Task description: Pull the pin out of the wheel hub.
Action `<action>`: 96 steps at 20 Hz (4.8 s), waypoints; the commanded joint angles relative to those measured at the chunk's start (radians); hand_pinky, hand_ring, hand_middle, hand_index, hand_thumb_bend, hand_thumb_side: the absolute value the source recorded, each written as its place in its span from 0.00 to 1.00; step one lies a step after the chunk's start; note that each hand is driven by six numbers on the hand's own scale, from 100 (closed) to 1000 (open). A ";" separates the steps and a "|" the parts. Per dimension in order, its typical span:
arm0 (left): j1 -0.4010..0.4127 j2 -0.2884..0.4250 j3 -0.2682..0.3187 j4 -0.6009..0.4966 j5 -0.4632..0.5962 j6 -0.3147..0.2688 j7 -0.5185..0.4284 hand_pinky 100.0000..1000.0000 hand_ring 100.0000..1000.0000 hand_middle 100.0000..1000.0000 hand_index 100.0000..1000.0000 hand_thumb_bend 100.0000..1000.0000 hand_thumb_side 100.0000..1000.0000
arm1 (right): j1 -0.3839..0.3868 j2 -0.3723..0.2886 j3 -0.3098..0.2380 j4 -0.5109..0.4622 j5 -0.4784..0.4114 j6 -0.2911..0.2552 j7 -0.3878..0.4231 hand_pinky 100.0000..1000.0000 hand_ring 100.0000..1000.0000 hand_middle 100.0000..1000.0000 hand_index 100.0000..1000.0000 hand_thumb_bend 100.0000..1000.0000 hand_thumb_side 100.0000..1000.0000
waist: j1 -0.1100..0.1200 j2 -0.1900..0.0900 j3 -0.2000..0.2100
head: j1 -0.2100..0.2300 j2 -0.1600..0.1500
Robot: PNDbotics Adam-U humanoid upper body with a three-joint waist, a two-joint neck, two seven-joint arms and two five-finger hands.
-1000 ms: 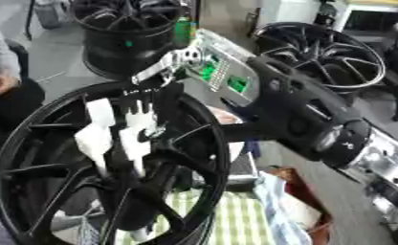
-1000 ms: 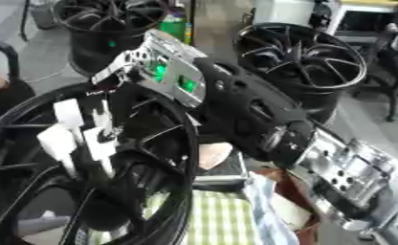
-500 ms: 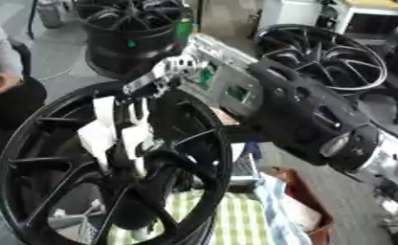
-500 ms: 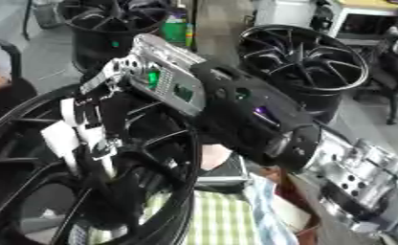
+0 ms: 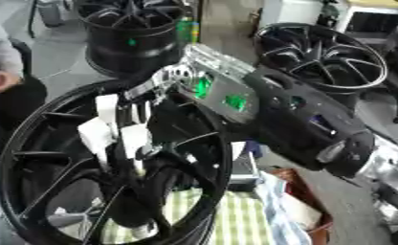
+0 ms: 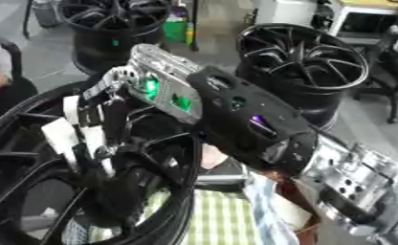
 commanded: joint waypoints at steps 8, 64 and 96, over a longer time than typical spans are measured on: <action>-0.005 0.003 0.002 -0.012 0.004 -0.002 -0.008 0.82 0.90 0.78 0.78 0.03 0.60 | 0.003 0.012 -0.041 0.027 0.045 0.009 0.014 0.77 0.77 0.78 0.82 0.33 0.16 | 0.007 -0.006 0.004 | -0.005 -0.011; -0.006 0.002 0.007 -0.012 0.008 0.002 -0.007 0.83 0.90 0.78 0.78 0.01 0.61 | -0.032 -0.111 -0.211 -0.149 0.030 0.142 -0.282 0.61 0.52 0.19 0.36 0.00 0.00 | 0.003 -0.012 -0.003 | 0.002 -0.047; 0.008 0.007 0.024 -0.012 -0.008 -0.005 0.011 0.83 0.91 0.77 0.78 0.01 0.61 | 0.099 -0.411 -1.007 0.403 0.519 0.499 -1.251 0.63 0.57 0.35 0.51 0.00 0.00 | 0.018 -0.008 -0.037 | 0.052 -0.034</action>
